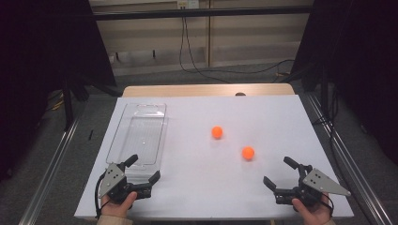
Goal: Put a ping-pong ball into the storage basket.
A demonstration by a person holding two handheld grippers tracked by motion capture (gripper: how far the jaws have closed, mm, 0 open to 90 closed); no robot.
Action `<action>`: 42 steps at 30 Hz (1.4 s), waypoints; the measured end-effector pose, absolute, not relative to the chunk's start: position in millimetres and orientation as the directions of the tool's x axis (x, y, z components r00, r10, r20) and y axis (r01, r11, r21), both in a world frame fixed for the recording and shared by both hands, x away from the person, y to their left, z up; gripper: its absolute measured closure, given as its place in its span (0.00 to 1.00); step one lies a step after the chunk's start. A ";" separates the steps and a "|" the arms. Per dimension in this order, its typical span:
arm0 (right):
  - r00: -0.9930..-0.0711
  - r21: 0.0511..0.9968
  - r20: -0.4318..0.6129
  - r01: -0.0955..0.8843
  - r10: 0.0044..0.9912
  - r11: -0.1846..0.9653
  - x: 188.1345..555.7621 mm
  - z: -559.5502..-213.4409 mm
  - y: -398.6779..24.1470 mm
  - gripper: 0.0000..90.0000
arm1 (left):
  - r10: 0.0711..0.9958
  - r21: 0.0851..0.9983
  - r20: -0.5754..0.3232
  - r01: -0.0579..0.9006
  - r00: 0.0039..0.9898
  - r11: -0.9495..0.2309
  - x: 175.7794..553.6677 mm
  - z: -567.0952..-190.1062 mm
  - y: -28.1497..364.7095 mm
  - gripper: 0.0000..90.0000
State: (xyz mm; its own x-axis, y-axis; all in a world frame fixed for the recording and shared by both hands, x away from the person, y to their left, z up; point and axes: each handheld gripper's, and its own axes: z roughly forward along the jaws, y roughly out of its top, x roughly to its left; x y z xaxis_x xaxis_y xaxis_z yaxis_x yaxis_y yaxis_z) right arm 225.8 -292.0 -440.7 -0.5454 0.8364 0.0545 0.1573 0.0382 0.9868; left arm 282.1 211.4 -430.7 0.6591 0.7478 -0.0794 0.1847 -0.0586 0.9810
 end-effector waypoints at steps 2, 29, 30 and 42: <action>-0.548 0.987 0.054 0.157 0.835 0.039 226.2 -440.8 -292.1 0.01 | 0.746 0.980 -0.077 0.187 0.661 -0.065 282.6 -430.9 210.0 0.02; -0.553 0.988 0.040 0.144 0.833 0.048 225.7 -438.6 -291.0 0.01 | 0.709 0.982 -0.081 0.176 0.701 -0.062 287.7 -418.8 181.3 0.02; -0.553 0.988 0.040 0.144 0.833 0.048 225.7 -438.6 -291.0 0.01 | 0.709 0.982 -0.081 0.176 0.701 -0.062 287.7 -418.8 181.3 0.02; -0.552 0.989 0.041 0.144 0.833 0.046 225.7 -438.8 -290.6 0.01 | 0.685 0.981 -0.068 0.172 0.725 -0.085 290.0 -416.5 166.6 0.02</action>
